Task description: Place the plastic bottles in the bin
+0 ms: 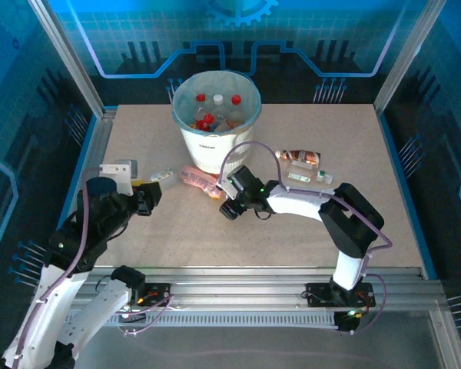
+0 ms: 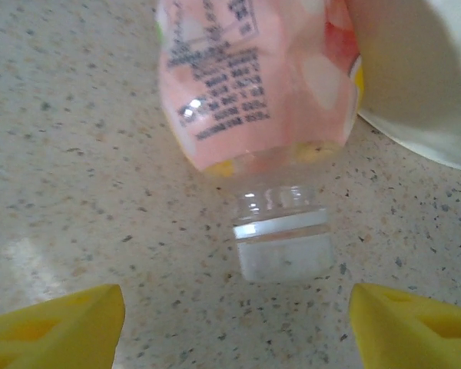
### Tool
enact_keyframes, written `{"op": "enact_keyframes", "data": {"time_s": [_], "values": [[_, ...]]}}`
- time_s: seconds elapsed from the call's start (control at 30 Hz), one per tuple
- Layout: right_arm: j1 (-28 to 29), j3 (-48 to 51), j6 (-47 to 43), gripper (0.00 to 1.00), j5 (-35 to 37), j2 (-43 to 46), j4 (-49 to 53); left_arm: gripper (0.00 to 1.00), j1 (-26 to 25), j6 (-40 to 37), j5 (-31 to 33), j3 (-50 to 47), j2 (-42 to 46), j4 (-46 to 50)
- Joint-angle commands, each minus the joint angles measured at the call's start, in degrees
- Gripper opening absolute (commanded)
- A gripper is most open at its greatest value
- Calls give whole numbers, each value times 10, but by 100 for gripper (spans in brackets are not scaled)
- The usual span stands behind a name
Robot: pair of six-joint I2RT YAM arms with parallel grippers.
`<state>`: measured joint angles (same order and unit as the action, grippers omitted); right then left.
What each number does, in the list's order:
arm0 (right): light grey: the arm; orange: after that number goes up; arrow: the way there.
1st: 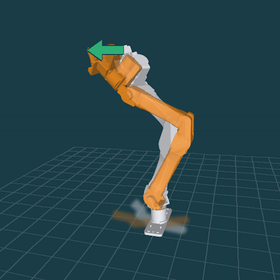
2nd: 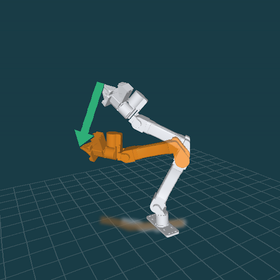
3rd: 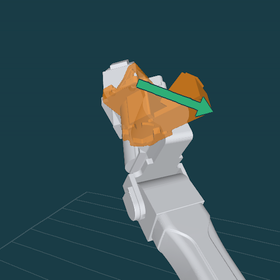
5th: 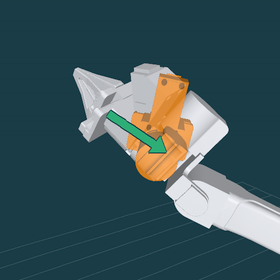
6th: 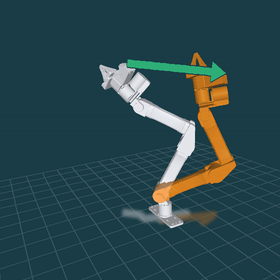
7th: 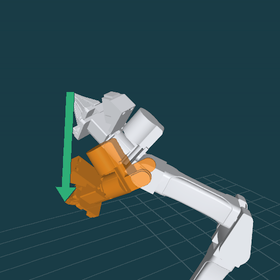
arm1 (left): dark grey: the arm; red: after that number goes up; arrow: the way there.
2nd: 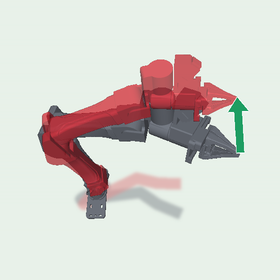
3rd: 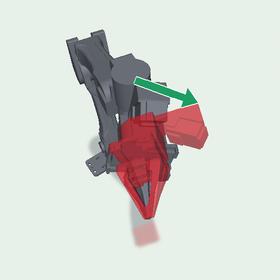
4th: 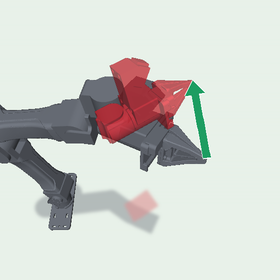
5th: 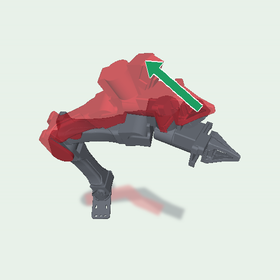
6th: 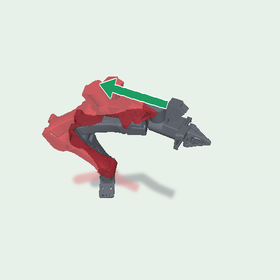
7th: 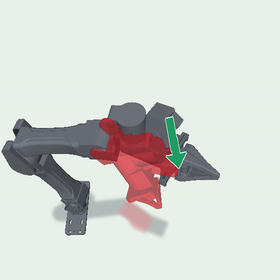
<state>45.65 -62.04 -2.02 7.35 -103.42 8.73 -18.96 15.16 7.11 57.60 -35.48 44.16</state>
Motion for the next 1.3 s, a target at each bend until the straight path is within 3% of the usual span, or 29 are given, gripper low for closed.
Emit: {"op": "enact_keyframes", "data": {"time_s": [0.0, 0.2, 0.5, 0.77, 1.03, 1.27], "values": [[-11, -22, -18, 76, 11, -22, -21, 46, 2, 13, 13, -1, 7, 23], [-11, -37, -32, 70, -7, -44, -29, 46, 2, 13, 10, 1, 6, 22], [-9, -36, -39, 37, -27, -32, -6, 46, 2, 2, 15, 2, 5, 22], [3, 31, -14, 20, -30, 55, 13, 48, 2, -8, 10, 11, 2, -3], [52, 111, 12, 13, -32, 198, 47, 62, 2, -2, -65, 9, -8, -65], [100, 141, 63, 10, -22, 384, 86, 86, 2, 52, -150, 36, -22, -140]]}}
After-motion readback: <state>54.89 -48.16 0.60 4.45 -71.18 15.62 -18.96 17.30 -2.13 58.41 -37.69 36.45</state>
